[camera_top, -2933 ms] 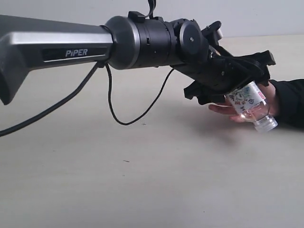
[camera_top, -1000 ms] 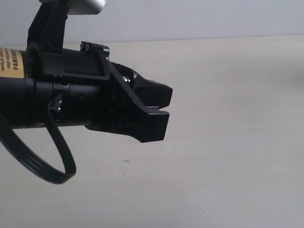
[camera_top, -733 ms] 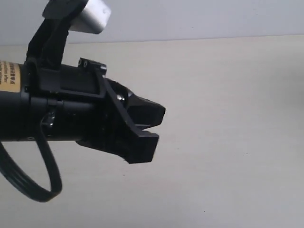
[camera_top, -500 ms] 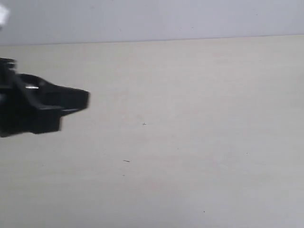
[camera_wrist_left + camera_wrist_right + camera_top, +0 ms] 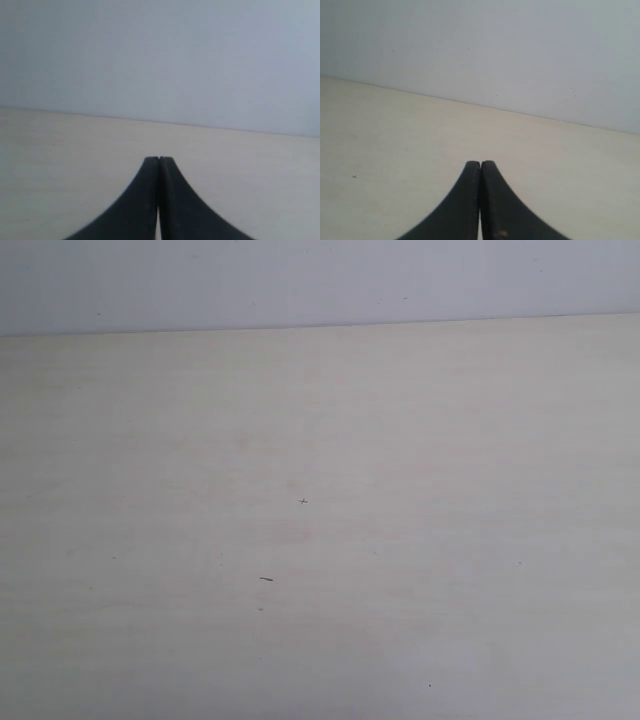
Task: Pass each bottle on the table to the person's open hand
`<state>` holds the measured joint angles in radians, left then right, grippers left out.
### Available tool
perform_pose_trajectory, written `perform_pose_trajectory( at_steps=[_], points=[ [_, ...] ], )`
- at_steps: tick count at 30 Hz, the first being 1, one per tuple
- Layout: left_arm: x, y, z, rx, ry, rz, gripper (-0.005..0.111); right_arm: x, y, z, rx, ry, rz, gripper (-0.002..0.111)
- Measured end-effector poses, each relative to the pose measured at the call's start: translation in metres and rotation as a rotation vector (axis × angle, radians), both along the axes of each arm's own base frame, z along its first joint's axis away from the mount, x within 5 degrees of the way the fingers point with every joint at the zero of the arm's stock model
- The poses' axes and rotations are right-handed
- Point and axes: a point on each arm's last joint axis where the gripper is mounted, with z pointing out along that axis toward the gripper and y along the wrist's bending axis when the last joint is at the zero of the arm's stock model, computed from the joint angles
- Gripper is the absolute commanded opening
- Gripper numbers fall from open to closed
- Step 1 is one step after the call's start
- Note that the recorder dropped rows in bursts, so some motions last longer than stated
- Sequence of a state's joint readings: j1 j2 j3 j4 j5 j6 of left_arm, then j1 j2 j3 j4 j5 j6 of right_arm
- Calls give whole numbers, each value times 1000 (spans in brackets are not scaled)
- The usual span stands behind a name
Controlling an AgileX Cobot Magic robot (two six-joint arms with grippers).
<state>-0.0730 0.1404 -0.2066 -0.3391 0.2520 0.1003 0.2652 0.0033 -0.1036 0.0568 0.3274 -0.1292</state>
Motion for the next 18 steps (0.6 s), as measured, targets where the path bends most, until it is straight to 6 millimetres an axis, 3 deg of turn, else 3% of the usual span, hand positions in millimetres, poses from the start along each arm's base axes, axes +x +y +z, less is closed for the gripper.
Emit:
perform_pose_trajectory(
  at_steps=[8,18],
  points=[
    [-3,6,-47,10,-56,75,2,0,0,0,0,0,0,0],
    [-3,7,-50,102,-59,78,2,0,0,0,6,2,1,0]
  ],
)
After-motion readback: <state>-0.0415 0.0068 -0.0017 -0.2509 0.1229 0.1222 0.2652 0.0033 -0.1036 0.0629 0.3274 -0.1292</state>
